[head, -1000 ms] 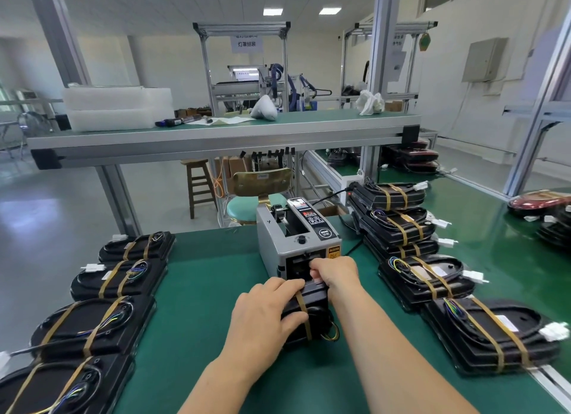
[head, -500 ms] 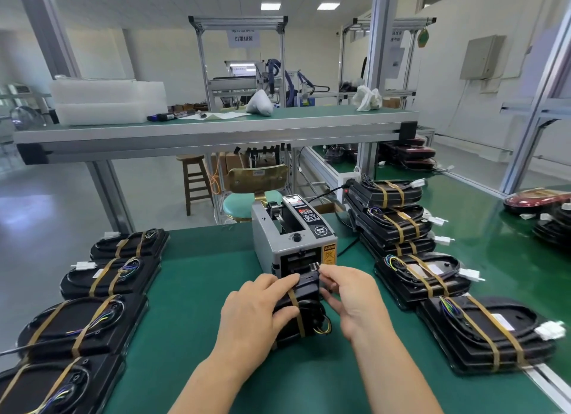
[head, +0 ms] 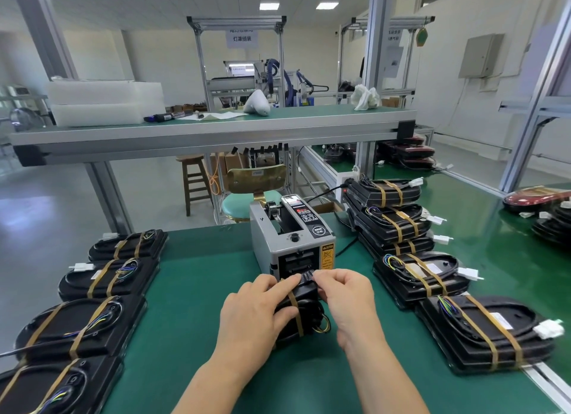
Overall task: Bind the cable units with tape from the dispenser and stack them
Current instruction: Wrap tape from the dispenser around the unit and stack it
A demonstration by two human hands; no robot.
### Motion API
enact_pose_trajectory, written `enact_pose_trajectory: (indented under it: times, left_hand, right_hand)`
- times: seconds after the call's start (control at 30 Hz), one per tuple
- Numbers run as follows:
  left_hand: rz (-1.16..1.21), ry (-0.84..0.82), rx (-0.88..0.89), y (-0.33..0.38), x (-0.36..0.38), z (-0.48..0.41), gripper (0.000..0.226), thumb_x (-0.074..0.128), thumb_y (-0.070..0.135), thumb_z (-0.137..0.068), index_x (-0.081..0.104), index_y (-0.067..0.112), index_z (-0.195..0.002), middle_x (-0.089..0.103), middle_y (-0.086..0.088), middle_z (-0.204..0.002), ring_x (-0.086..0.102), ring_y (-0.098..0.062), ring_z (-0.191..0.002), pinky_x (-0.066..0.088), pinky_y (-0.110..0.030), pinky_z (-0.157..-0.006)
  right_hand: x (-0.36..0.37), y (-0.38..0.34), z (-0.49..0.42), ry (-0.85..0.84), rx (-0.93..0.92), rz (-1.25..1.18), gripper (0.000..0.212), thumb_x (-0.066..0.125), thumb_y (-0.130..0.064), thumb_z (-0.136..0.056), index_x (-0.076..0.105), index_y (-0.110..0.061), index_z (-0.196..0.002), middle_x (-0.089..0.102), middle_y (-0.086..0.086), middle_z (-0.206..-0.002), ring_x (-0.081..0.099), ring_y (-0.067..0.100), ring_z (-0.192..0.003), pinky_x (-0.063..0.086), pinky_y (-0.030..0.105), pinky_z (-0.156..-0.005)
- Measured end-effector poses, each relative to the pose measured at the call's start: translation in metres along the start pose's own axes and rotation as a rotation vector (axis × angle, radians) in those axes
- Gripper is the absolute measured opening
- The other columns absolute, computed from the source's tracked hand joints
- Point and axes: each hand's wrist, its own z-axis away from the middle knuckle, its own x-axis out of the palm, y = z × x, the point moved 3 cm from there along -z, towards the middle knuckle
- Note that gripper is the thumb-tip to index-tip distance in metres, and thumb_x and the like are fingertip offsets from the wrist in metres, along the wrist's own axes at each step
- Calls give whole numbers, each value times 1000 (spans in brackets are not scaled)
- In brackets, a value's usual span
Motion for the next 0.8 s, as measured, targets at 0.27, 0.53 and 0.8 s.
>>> enact_pose_trajectory:
  times: [0.27,0.53,0.8]
  left_hand:
    - [3,9,0,1,0,0,50,43,58,-95,26,60,-141,45,23,-124,45,-5,-106,37,-25,-85]
    - [16,29,23,3,-3,2,57,45,56,-95,12,67,-140,45,22,-119,45,-4,-104,40,-26,-87]
    - [-21,42,39,4,-2,0,47,40,57,-96,19,71,-136,42,21,-125,44,-6,-109,37,-26,-87]
  right_hand:
    - [0,2,2,51,-15,123,20,70,-7,-81,69,-5,-61,73,11,-71,64,21,-66,58,44,-71]
    - [-1,6,0,60,-35,174,18,71,-12,-80,68,-2,-66,70,6,-65,59,18,-63,57,41,-68]
    - [-2,9,-2,71,-40,176,17,71,-11,-79,68,-5,-64,72,10,-69,58,16,-61,55,37,-64]
